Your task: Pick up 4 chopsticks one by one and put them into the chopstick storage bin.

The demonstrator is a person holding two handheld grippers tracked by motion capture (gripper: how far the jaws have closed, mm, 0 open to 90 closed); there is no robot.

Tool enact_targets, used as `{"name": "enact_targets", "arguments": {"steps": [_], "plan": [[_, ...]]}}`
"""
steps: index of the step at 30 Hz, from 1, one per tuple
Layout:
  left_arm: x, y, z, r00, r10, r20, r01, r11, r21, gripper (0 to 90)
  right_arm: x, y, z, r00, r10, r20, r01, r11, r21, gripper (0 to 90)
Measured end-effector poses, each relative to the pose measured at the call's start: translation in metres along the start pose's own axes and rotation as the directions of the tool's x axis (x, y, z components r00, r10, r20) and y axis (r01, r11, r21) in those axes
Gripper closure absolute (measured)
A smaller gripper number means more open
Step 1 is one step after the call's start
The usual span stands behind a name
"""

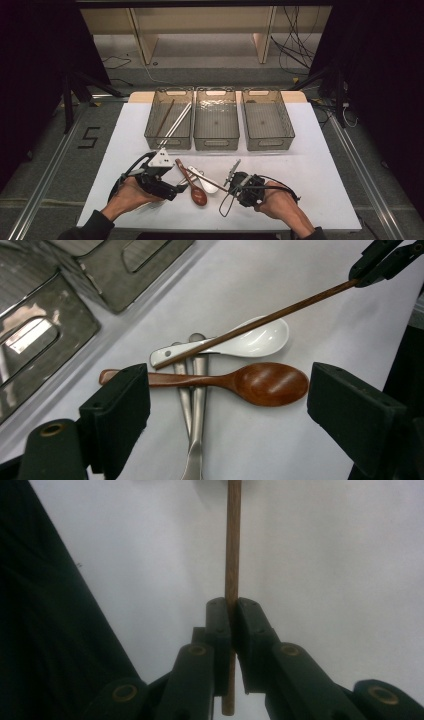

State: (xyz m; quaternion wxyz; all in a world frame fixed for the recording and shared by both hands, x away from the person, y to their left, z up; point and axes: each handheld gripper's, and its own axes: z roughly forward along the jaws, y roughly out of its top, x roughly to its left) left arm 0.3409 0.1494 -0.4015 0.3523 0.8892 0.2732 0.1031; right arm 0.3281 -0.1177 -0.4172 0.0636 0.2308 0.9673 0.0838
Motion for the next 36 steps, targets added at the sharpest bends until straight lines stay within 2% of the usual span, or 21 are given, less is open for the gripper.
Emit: {"name": "enact_targets", "arguments": {"steps": [3,6,10,13,15,17,20,25,27,31,36], "plan": [[-0.001,0.006,0.004,0.9996,0.028,0.003,-0.028,0.9996,0.009,17.1,0.003,0.001,-0.001,0.9998,-0.021,-0.001,0.021,1.0,0.0,85.2],[0.0,0.012,0.008,0.9981,0.052,0.033,-0.054,0.9976,0.043,17.3,0.005,0.001,-0.002,0.9993,-0.037,-0.003,0.037,0.999,-0.007,85.2],[-0.002,0.016,0.013,0.9936,0.103,0.047,-0.106,0.9911,0.08,18.2,0.006,0.001,-0.004,0.9986,-0.054,0.0,0.054,0.998,-0.012,85.2],[-0.004,0.017,0.016,0.9909,0.119,0.064,-0.125,0.9863,0.107,20.0,0.007,0.0,-0.004,0.9975,-0.071,0.0,0.071,0.997,-0.007,85.2],[-0.006,0.017,0.018,0.9888,0.136,0.061,-0.143,0.9826,0.119,20.8,0.008,0.001,-0.005,0.9971,-0.075,-0.001,0.075,0.997,-0.008,85.2],[-0.007,0.018,0.02,0.985,0.16,0.065,-0.168,0.9754,0.143,21.8,0.009,0.001,-0.005,0.996,-0.089,-0.007,0.088,0.996,-0.008,85.2],[-0.009,0.019,0.024,0.9832,0.168,0.073,-0.178,0.9671,0.182,23.6,0.011,0.002,-0.006,0.995,-0.1,-0.006,0.1,0.995,-0.013,85.2],[-0.013,0.02,0.03,0.9763,0.201,0.079,-0.215,0.9467,0.24,28.9,0.013,0.002,-0.008,0.9917,-0.128,-0.002,0.128,0.992,-0.012,85.2],[-0.013,0.021,0.031,0.975,0.198,0.102,-0.217,0.9456,0.242,38.4,0.014,0.002,-0.009,0.9901,-0.14,0.001,0.14,0.99,-0.015,85.3],[-0.014,0.022,0.033,0.9723,0.206,0.11,-0.228,0.9394,0.256,41.5,0.014,0.002,-0.009,0.9894,-0.145,-0.003,0.145,0.989,-0.016,85.2],[-0.015,0.021,0.036,0.9627,0.242,0.122,-0.267,0.9212,0.283,44.8,0.015,0.002,-0.009,0.9861,-0.166,-0.004,0.166,0.986,-0.018,85.3]]}}
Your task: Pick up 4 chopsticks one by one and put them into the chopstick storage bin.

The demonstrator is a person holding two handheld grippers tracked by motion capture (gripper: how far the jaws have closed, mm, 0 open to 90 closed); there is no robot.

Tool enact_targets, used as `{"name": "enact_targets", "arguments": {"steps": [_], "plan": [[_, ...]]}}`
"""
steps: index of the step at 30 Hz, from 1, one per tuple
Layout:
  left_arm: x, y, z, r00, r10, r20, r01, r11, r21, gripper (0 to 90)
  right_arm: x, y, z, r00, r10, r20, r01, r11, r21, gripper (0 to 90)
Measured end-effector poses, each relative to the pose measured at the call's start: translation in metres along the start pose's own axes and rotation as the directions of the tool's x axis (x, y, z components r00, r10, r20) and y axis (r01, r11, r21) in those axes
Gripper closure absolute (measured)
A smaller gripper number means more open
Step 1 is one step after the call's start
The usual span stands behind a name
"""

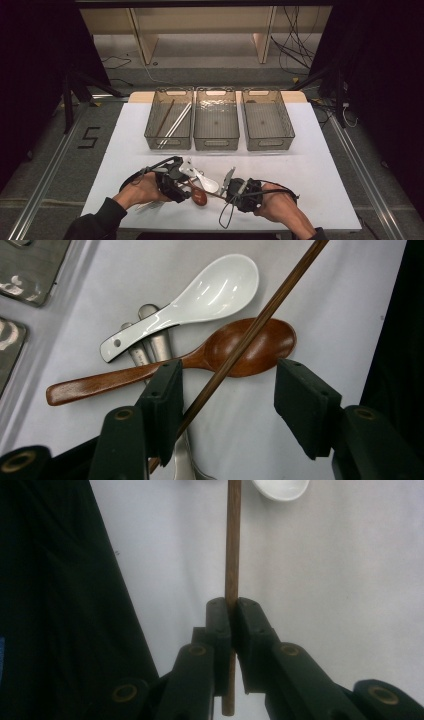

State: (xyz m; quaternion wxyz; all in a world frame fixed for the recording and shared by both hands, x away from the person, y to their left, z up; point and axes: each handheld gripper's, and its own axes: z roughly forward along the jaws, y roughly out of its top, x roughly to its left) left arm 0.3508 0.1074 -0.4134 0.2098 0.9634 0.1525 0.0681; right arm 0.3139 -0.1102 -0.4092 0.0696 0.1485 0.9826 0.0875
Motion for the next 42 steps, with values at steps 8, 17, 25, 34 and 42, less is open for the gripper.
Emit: {"name": "enact_targets", "arguments": {"steps": [8,17,25,34,42], "plan": [[-0.004,0.002,0.004,0.9985,0.053,0.007,-0.054,0.9979,0.037,56.1,0.003,0.001,-0.001,0.9998,-0.021,-0.008,0.021,1.0,-0.011,85.2],[-0.004,0.0,0.007,0.9957,0.089,0.024,-0.091,0.9918,0.089,70.6,0.006,0.001,-0.003,0.9987,-0.046,-0.023,0.045,0.999,-0.023,85.3],[-0.008,-0.001,0.007,0.9897,0.129,0.063,-0.136,0.984,0.116,75.9,0.006,0.0,-0.003,0.9962,-0.086,-0.018,0.085,0.996,-0.027,85.0],[-0.014,-0.003,0.01,0.9734,0.16,0.163,-0.179,0.9777,0.109,83.5,-0.004,-0.004,-0.006,0.9995,-0.027,0.016,0.028,0.998,-0.062,77.2],[-0.008,-0.005,0.008,0.9875,0.097,0.124,-0.111,0.9869,0.117,85.1,-0.016,-0.007,-0.015,0.9928,0.102,0.062,-0.093,0.987,-0.133,51.4]]}}
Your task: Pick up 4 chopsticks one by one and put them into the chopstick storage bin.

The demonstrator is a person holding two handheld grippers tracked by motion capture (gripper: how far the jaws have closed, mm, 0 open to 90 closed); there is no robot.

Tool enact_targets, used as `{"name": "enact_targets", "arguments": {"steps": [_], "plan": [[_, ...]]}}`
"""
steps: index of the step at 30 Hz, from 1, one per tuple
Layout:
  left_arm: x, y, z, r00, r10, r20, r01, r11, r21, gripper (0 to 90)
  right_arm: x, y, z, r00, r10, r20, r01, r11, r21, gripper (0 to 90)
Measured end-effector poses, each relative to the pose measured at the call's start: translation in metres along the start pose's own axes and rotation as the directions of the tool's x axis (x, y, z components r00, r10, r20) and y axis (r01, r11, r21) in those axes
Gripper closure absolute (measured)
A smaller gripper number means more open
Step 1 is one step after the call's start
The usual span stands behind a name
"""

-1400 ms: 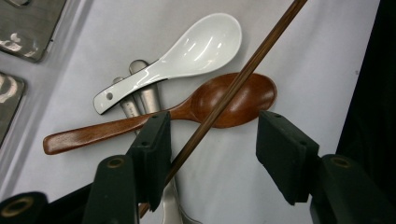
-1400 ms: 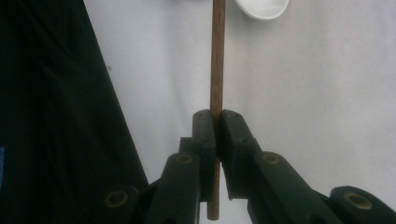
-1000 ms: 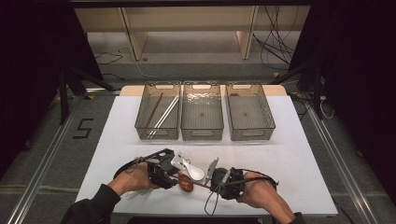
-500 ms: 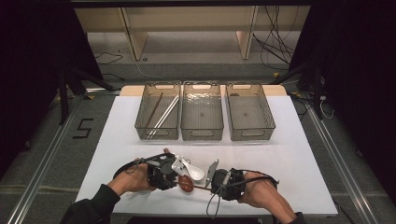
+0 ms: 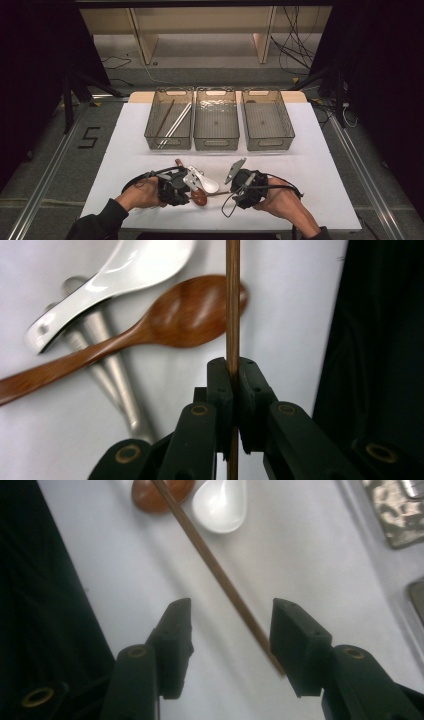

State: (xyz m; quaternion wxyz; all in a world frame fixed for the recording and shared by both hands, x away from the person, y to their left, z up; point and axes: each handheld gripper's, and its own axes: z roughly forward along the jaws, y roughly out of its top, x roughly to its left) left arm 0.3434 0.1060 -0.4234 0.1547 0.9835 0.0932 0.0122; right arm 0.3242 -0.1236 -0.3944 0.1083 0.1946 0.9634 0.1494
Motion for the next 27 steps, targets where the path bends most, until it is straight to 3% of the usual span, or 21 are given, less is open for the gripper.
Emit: {"name": "enact_targets", "arguments": {"steps": [5,8,13,20,23,27], "plan": [[0.011,-0.008,-0.005,0.9966,-0.076,-0.032,0.076,0.9968,-0.024,85.1,-0.003,-0.003,-0.007,0.997,0.062,0.047,-0.059,0.995,-0.075,46.3],[0.015,-0.011,-0.006,0.9889,-0.14,-0.049,0.137,0.9891,-0.053,85.1,-0.004,-0.004,-0.006,0.994,0.09,0.062,-0.084,0.992,-0.092,41.5],[0.023,-0.016,-0.011,0.9787,-0.196,-0.063,0.19,0.9781,-0.084,85.1,-0.009,-0.014,-0.004,0.9846,0.158,0.074,-0.147,0.98,-0.137,36.9],[0.03,-0.023,-0.015,0.9635,-0.255,-0.081,0.246,0.9629,-0.112,85.1,-0.017,-0.03,-0.002,0.9661,0.255,0.038,-0.243,0.95,-0.198,33.1],[0.032,-0.025,-0.017,0.9585,-0.272,-0.087,0.26,0.9579,-0.121,85.1,-0.019,-0.037,-0.003,0.9573,0.289,0.014,-0.278,0.932,-0.233,31.8],[0.036,-0.028,-0.02,0.9509,-0.295,-0.093,0.281,0.9497,-0.138,85.1,-0.022,-0.045,-0.005,0.9381,0.346,-0.015,-0.337,0.9,-0.276,29.9]]}}
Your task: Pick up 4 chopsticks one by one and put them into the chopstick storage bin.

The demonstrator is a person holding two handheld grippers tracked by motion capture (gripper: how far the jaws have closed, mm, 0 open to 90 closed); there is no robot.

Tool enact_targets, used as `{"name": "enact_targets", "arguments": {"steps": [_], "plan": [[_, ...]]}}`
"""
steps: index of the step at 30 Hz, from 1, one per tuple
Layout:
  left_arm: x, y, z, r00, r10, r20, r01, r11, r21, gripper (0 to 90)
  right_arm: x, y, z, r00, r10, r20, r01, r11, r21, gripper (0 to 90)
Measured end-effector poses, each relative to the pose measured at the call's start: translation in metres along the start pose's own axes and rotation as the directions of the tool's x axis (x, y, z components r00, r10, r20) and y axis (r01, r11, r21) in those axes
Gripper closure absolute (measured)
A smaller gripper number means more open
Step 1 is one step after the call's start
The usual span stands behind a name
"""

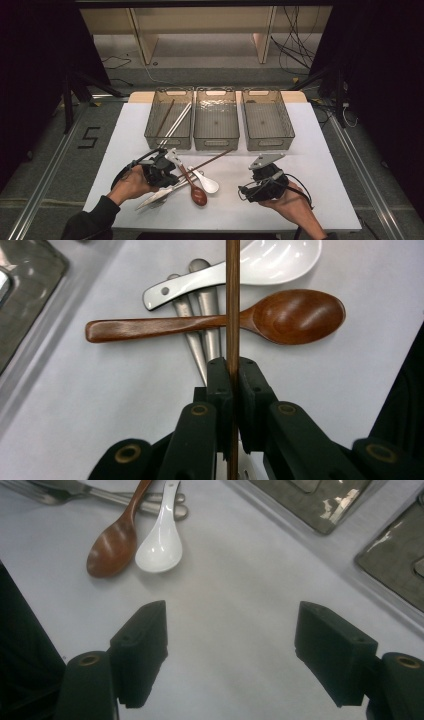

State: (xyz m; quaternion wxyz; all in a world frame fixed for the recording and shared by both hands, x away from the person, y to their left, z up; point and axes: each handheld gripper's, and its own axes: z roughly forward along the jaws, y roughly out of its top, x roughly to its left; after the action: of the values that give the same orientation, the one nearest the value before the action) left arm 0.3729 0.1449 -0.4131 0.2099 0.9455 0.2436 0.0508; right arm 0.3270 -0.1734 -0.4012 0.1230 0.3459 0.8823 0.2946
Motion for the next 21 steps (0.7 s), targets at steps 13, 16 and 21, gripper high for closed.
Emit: {"name": "enact_targets", "arguments": {"steps": [13,16,21], "plan": [[0.022,-0.004,-0.006,0.991,-0.126,-0.046,0.122,0.9882,-0.093,85.2,-0.006,-0.015,-0.004,0.9984,0.055,-0.017,-0.055,0.998,-0.03,27.2],[0.029,-0.005,-0.009,0.9882,-0.144,-0.054,0.137,0.9846,-0.108,85.1,-0.006,-0.017,-0.006,0.9977,0.065,-0.018,-0.065,0.997,-0.043,26.7],[0.041,-0.006,-0.014,0.9826,-0.172,-0.071,0.162,0.9782,-0.131,85.1,-0.007,-0.021,-0.01,0.9963,0.085,-0.016,-0.085,0.993,-0.076,26.6]]}}
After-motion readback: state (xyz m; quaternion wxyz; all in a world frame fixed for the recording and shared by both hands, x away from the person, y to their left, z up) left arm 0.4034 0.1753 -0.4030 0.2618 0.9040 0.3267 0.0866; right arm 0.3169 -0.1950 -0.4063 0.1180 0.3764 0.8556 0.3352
